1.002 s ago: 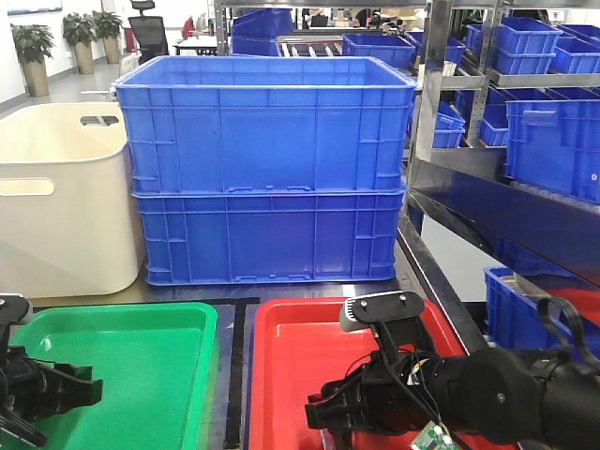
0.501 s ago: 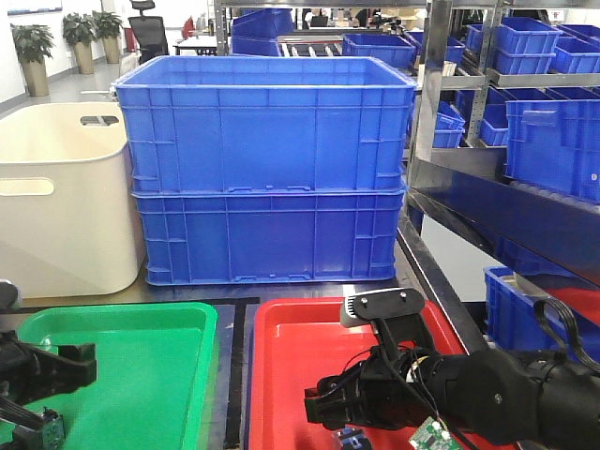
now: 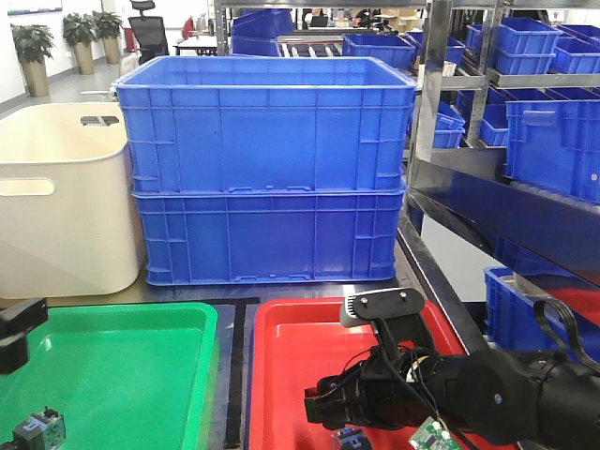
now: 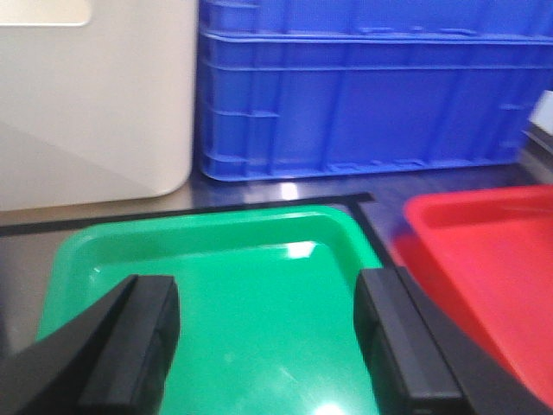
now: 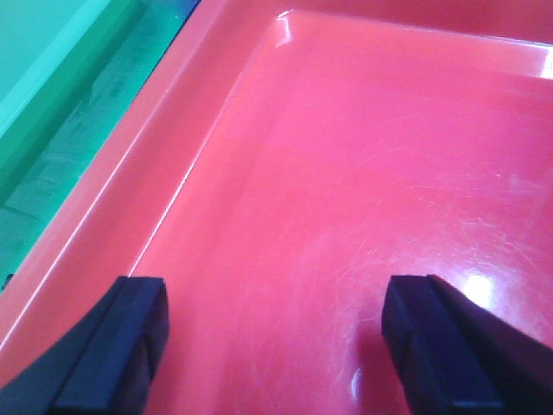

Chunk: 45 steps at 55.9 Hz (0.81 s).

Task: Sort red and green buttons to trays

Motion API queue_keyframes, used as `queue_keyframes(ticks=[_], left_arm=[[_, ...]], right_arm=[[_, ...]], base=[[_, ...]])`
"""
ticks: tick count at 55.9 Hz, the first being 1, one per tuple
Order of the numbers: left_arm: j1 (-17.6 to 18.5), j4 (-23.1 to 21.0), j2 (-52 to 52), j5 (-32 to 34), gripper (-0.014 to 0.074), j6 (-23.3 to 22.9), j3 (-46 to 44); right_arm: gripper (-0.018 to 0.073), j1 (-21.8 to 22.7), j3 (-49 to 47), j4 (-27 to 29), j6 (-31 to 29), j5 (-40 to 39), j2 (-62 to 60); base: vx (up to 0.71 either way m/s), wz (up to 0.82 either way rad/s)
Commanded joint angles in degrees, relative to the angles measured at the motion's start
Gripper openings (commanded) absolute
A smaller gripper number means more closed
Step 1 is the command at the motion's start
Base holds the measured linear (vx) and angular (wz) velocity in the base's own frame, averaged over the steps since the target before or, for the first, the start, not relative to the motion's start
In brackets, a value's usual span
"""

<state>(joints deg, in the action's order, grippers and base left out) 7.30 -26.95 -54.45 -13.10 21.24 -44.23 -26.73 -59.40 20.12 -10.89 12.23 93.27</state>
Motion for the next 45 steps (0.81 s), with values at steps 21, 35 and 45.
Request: queue_keyframes(ticks=[21, 35, 45], left_arm=[[0.3, 2.2, 4.6, -2.5, 0.0532, -0.6, -2.0], [0.3, 11.4, 6.4, -0.8, 0.0442, -1.1, -0.1], [0.3, 24.2, 16.5, 7.5, 0.0309, -13.1, 12.6]], right_arm=[[0.0574, 0.1, -2.1, 0.0, 0.1, -4.2, -2.2], [0.0574, 0.1, -2.1, 0.0, 0.1, -4.3, -2.2], [0.0574, 0.1, -2.1, 0.0, 0.1, -4.2, -2.2]], base=[[0.00, 0.00], [0.00, 0.00], [0.00, 0.00]])
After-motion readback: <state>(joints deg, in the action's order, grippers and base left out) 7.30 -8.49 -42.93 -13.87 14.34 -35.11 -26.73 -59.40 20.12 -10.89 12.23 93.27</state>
